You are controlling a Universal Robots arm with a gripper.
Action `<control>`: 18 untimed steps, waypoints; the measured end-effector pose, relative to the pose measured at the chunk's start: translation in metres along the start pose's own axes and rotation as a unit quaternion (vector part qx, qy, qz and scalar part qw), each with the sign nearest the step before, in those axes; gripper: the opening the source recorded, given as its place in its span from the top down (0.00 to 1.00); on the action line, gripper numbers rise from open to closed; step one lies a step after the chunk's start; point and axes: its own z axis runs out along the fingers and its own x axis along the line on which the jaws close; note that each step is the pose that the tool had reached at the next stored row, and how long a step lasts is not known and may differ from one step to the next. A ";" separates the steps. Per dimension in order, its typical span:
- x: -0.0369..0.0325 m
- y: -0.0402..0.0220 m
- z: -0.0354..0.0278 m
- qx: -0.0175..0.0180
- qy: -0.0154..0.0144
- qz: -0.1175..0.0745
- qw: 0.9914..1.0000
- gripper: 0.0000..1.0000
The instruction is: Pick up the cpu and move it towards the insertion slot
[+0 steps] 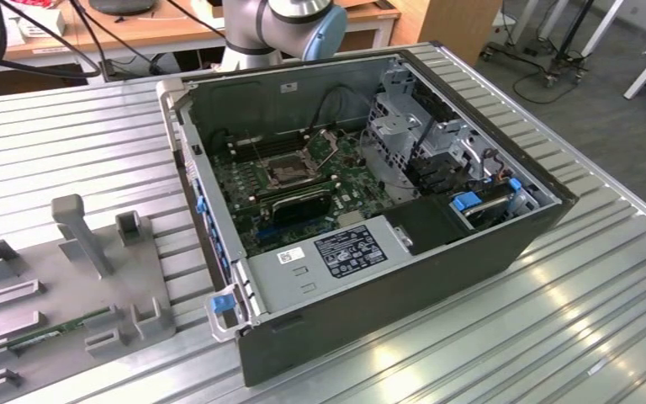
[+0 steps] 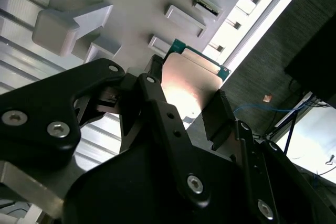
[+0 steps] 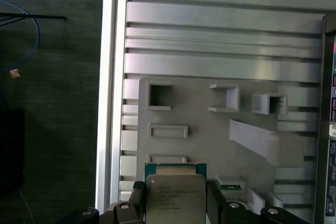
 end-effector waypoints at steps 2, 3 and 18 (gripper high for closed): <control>0.0000 0.0000 -0.0018 0.000 0.000 0.000 1.000 0.45; 0.0000 -0.0001 -0.0022 0.000 0.000 0.000 1.000 0.45; -0.0001 -0.0001 -0.0052 0.000 0.000 0.000 1.000 0.45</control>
